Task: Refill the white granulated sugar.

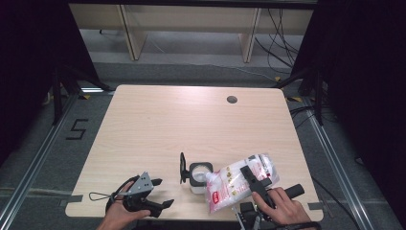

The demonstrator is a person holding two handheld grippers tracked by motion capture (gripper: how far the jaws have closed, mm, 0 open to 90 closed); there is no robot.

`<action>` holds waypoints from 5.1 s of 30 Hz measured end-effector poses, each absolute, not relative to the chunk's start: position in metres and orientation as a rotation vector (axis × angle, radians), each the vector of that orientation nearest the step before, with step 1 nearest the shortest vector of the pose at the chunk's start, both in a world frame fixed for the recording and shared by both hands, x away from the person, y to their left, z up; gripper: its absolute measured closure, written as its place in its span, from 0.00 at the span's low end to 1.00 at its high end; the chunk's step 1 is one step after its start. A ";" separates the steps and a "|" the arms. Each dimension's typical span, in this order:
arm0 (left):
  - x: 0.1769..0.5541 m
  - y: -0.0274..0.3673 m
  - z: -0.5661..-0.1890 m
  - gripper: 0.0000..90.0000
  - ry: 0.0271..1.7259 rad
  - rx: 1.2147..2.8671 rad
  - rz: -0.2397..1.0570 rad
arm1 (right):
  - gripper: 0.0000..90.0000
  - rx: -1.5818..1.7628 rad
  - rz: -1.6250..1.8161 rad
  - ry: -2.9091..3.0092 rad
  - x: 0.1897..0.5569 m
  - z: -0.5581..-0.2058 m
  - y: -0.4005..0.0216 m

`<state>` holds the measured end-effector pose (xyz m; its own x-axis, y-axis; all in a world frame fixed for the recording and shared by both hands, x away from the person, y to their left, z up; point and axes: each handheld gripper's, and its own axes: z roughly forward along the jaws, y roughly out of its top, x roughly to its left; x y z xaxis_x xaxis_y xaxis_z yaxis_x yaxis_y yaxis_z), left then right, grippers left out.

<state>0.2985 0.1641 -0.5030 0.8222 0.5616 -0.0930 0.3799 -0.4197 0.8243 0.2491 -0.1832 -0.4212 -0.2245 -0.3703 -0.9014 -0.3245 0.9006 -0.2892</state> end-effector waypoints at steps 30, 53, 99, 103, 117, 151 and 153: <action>0.298 0.164 -0.503 0.19 0.708 2.063 0.229 | 0.64 -0.518 -0.027 1.828 0.250 -0.422 -0.186; 0.299 0.164 -0.503 0.19 0.678 2.066 0.247 | 0.64 -0.515 -0.039 1.838 0.250 -0.422 -0.185; 0.299 0.164 -0.503 0.19 0.688 2.061 0.243 | 0.65 -0.517 -0.007 1.853 0.249 -0.421 -0.184; 0.299 0.164 -0.503 0.19 0.680 2.066 0.246 | 0.65 -0.505 0.009 1.845 0.249 -0.422 -0.184; 0.299 0.164 -0.503 0.19 0.689 2.060 0.242 | 0.65 -0.528 0.013 1.831 0.249 -0.420 -0.184; 0.299 0.164 -0.503 0.19 0.689 2.062 0.245 | 0.65 -0.505 -0.001 1.848 0.246 -0.420 -0.184; 0.299 0.164 -0.503 0.19 0.688 2.061 0.244 | 0.65 -0.497 0.004 1.851 0.246 -0.420 -0.183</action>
